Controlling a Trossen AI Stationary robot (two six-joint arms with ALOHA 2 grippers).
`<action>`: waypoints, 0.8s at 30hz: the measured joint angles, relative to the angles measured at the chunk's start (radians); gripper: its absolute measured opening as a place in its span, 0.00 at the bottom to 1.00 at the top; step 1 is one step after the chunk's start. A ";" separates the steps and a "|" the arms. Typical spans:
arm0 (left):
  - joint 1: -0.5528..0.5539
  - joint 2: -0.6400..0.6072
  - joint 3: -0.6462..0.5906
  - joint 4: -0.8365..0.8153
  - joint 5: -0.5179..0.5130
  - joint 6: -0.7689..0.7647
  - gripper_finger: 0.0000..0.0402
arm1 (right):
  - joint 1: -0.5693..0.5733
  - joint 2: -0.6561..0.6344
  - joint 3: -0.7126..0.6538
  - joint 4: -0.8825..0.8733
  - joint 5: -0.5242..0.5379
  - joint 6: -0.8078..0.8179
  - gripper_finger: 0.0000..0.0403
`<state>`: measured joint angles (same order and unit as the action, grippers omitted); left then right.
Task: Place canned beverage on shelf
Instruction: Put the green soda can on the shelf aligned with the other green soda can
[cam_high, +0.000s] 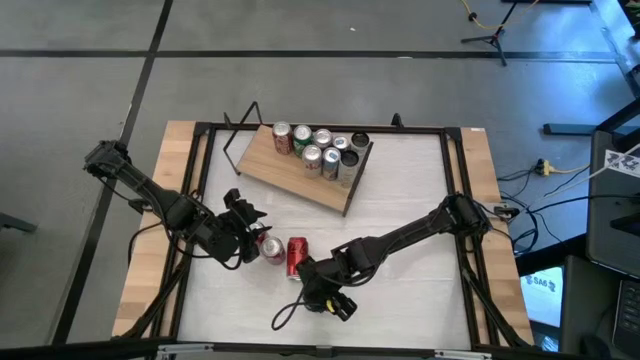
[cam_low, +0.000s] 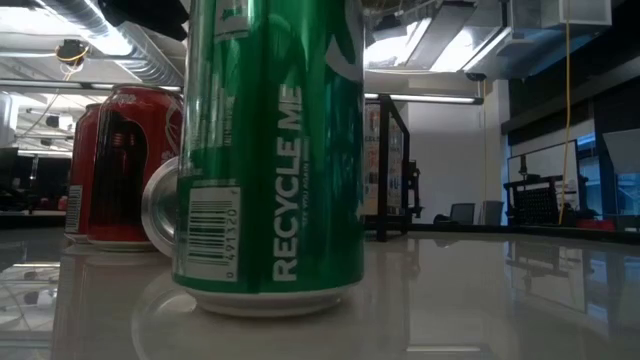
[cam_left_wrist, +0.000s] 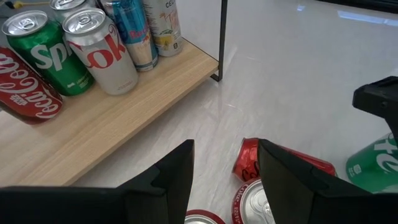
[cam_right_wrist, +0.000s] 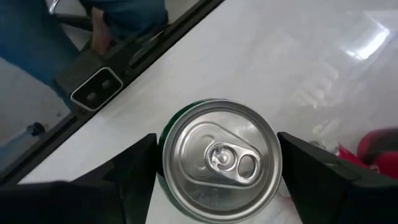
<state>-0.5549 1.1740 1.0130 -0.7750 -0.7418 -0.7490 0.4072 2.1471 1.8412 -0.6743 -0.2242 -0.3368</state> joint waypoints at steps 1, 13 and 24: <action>0.000 0.000 0.000 0.000 0.000 0.000 0.41 | 0.000 0.000 0.000 0.000 0.013 0.018 0.72; 0.000 0.000 0.000 0.000 0.000 0.000 0.41 | 0.005 -0.005 0.000 -0.004 0.135 0.323 0.72; 0.000 0.000 0.000 0.000 0.000 0.000 0.41 | 0.040 0.003 0.049 -0.034 0.248 0.491 0.72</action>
<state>-0.5549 1.1740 1.0130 -0.7750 -0.7422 -0.7486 0.4468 2.1502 1.8904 -0.7079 0.0238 0.1539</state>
